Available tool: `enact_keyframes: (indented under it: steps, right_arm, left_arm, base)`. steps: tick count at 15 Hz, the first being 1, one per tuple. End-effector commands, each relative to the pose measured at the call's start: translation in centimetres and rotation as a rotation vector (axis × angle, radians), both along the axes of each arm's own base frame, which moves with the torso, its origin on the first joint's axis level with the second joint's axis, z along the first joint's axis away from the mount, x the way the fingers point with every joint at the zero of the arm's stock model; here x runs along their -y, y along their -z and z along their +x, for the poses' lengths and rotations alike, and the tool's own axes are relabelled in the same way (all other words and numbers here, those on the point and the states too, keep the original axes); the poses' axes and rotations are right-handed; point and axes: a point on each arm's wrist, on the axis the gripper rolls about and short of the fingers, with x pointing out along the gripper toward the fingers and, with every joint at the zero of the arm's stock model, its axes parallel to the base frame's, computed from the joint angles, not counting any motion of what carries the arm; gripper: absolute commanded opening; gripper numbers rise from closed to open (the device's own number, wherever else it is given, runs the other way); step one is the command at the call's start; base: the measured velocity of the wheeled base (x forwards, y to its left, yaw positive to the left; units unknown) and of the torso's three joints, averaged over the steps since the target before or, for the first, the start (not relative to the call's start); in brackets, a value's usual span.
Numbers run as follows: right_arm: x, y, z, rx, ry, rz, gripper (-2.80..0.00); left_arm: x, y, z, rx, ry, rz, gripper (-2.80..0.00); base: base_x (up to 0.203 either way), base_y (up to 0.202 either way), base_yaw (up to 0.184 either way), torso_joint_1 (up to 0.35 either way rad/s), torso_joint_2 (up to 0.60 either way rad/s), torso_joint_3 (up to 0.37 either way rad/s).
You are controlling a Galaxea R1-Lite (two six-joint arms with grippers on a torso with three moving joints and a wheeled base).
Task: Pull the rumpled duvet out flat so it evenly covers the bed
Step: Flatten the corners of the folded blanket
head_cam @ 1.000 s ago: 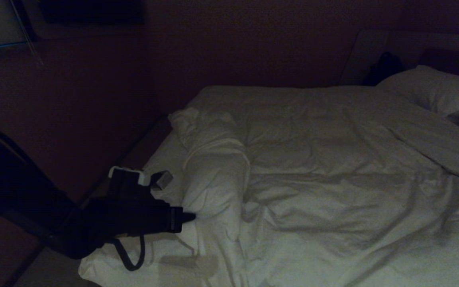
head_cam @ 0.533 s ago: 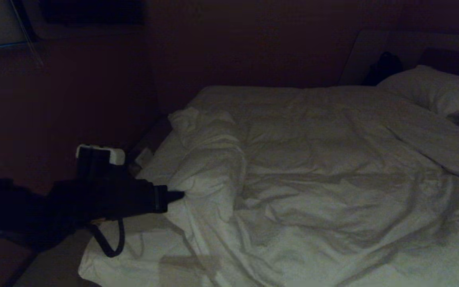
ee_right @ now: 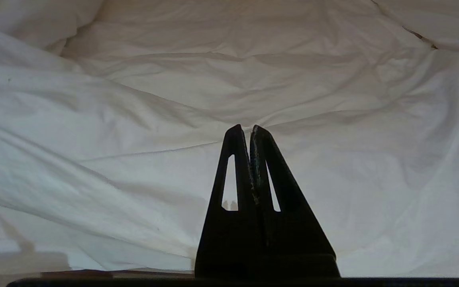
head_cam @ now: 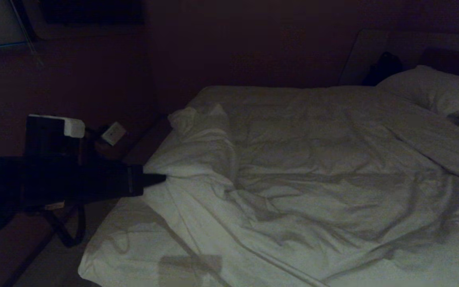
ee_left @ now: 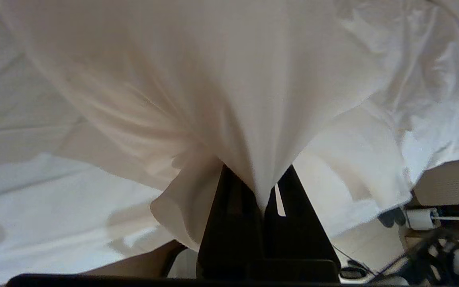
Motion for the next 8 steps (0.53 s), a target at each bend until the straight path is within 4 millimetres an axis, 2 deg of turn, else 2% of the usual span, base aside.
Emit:
enact_keyframes:
  steps: [1, 8]
  right_arm:
    - [0.0, 0.0, 0.0, 0.000, -0.001, 0.000, -2.80]
    - [0.0, 0.0, 0.0, 0.000, -0.001, 0.000, -2.80]
  left_arm:
    - [0.0, -1.7, -1.4, 0.039, 0.014, -0.010, -2.80]
    - [0.0, -4.4, -3.6, -0.032, 0.031, 0.006, -2.80]
  base:
    - [0.000, 0.000, 0.000, 0.000, 0.00, 0.000]
    - [0.000, 0.000, 0.000, 0.000, 0.00, 0.000]
